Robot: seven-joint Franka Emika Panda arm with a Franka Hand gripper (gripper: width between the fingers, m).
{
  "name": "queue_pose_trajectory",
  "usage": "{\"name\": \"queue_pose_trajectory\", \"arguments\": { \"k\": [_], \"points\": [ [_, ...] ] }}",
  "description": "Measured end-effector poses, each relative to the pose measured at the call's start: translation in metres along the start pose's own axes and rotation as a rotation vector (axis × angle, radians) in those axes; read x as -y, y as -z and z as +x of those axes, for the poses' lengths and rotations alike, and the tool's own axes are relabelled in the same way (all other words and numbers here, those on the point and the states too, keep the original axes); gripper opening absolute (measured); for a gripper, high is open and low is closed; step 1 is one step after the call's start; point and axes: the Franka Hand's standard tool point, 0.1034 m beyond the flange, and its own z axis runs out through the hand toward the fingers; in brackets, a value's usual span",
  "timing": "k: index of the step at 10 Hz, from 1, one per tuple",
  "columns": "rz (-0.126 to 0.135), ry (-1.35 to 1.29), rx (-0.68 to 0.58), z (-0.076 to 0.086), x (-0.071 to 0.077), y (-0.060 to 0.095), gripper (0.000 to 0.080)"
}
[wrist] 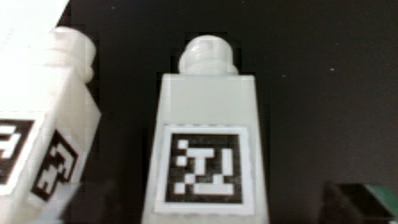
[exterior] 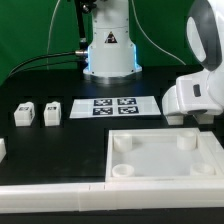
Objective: Assemble one leg
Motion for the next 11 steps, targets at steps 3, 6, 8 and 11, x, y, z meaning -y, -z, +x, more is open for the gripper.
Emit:
{"name": "queue_pose_trajectory", "arguments": {
  "k": [3,6,8,11],
  "points": [
    [-0.002,0.002,0.001,0.0,0.001,0.0,0.0291],
    [-0.002,0.004,0.0,0.0,0.001,0.0,0.0291],
    [-0.001,0.003,0.001,-0.001,0.001,0.001,0.0291],
    [-0.009,0.005,0.013,-0.014,-0.003,0.014,0.0292]
  ]
}}
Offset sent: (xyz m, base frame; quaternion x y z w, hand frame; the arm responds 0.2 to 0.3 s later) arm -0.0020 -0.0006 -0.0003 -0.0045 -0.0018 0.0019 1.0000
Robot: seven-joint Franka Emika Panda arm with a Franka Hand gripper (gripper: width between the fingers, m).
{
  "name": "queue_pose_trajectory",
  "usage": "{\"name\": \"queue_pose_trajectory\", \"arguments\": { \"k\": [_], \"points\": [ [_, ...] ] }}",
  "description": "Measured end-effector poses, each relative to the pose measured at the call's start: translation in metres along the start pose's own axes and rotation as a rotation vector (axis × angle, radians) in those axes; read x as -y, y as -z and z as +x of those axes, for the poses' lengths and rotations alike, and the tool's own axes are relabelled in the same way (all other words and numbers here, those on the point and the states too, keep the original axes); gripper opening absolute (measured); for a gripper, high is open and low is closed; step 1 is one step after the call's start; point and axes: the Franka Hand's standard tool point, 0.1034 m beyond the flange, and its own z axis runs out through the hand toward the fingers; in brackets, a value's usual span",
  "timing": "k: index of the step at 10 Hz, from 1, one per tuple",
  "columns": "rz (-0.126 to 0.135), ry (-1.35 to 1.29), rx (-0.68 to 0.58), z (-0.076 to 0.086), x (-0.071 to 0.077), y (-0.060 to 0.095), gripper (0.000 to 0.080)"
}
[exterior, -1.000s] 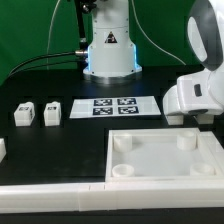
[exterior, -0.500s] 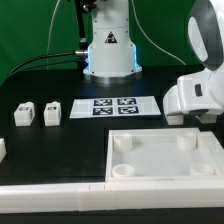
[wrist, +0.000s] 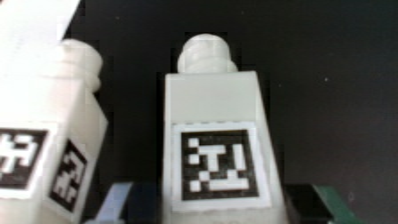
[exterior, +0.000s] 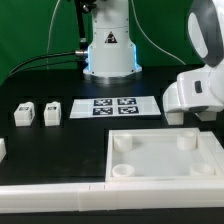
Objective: Assemble one leg
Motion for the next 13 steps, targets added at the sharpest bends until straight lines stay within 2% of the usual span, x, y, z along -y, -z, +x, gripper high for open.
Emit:
{"name": "queue_pose_trajectory", "arguments": {
  "k": [2,3,4,5,6,7,9,10,11,13],
  "points": [
    [-0.001,0.004,0.013,-0.018,-0.01,0.019,0.0294],
    [0.006,-0.004,0.001,-0.025,-0.017,0.033,0.0294],
    [0.019,-0.015,-0.042,-0.031,-0.026,0.054,0.0294],
    [0.025,0.013,-0.032,-0.037,-0.035,0.066,0.0294],
    [0.037,0.029,-0.042,-0.034,-0.048,0.082,0.0294],
    [0.052,0.038,-0.148,-0.025,-0.058,0.104,0.0294],
    [0.067,0.079,-0.314,-0.017,-0.082,0.132,0.0294],
    [0.073,0.08,-0.363,-0.013,-0.089,0.144,0.0294],
    [0.077,0.077,-0.472,-0.004,-0.093,0.159,0.0294],
    [0.069,0.065,-0.685,-0.002,-0.094,0.16,0.0294]
  ]
}}
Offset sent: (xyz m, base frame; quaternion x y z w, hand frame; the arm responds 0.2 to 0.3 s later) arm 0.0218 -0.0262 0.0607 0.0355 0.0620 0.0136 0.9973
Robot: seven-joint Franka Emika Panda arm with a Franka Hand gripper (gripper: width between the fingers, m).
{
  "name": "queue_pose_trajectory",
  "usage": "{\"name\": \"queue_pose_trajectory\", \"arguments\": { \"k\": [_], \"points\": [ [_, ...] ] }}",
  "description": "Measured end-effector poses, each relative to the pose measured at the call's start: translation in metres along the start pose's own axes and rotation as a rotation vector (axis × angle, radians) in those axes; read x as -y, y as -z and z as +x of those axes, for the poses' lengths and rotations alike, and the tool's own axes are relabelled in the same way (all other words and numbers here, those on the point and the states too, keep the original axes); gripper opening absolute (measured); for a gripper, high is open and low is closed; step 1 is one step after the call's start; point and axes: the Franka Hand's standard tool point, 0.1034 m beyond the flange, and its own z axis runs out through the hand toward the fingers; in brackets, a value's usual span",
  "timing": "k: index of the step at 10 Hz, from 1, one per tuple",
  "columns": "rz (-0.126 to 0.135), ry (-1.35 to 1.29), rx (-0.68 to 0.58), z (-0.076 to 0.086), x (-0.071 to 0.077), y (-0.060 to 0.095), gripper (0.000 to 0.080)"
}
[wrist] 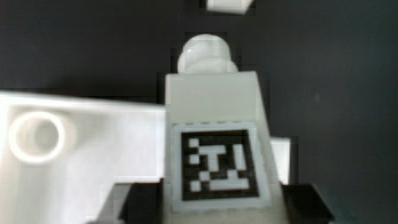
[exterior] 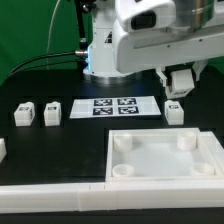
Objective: Assemble one leg
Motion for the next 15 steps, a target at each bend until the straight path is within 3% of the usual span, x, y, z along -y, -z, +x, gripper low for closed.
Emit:
{"name": "queue_pose_trajectory", "arguments": {
  "k": [4,5,7,10,12,14,15],
  "points": [
    [-0.021,0.006,-0.385,0.008,-0.004,0.0,0.0294],
    [-0.028,0.032,-0.406,0.005,-0.005,-0.004,0.0294],
    [-0.025,0.069,-0.43,0.029,0.0,0.005,0.0294],
    [-0.004,0.1,-0.398,0.062,0.024,0.008,0.0294],
    [-0.003,0.098,-0.428,0.065,0.025,0.011,0.0294],
    [-0.008,0.099,-0.62,0.071,0.023,0.016,0.0294],
    [-0.01,0.098,-0.655,0.066,0.021,0.01,0.0294]
  ]
}}
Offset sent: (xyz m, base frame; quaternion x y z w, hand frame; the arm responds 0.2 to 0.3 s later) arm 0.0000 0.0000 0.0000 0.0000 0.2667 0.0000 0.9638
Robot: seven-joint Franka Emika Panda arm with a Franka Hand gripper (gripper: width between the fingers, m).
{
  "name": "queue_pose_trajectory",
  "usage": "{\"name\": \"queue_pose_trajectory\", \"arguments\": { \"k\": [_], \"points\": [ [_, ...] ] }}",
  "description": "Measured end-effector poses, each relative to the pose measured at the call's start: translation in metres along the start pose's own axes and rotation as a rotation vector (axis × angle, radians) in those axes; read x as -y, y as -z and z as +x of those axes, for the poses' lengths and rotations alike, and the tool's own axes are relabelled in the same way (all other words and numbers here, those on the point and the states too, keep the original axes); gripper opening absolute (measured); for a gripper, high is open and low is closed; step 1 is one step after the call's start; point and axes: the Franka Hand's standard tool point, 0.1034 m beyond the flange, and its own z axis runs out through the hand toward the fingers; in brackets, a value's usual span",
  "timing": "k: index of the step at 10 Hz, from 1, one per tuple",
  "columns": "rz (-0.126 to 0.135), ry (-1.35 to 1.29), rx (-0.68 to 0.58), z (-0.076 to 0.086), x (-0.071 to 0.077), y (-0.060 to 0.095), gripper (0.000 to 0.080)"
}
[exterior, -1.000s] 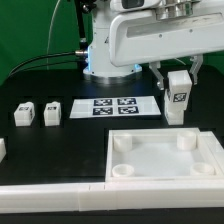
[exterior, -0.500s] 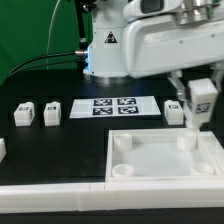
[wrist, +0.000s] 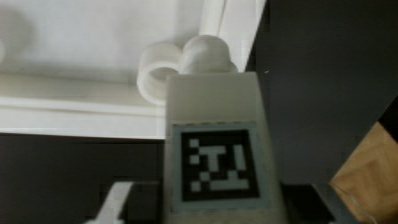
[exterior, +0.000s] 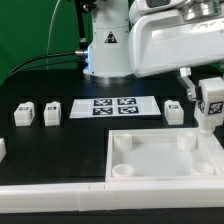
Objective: Assemble one leg
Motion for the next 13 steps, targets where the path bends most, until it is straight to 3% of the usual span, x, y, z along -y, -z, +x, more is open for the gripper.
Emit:
{"name": "queue_pose_trajectory", "arguments": {
  "k": [7,13],
  "points": [
    [-0.01,0.101,-0.047,0.031,-0.023,-0.023,0.0294],
    [-0.012,0.117,-0.063,0.028,-0.023,-0.028,0.0294]
  ]
}}
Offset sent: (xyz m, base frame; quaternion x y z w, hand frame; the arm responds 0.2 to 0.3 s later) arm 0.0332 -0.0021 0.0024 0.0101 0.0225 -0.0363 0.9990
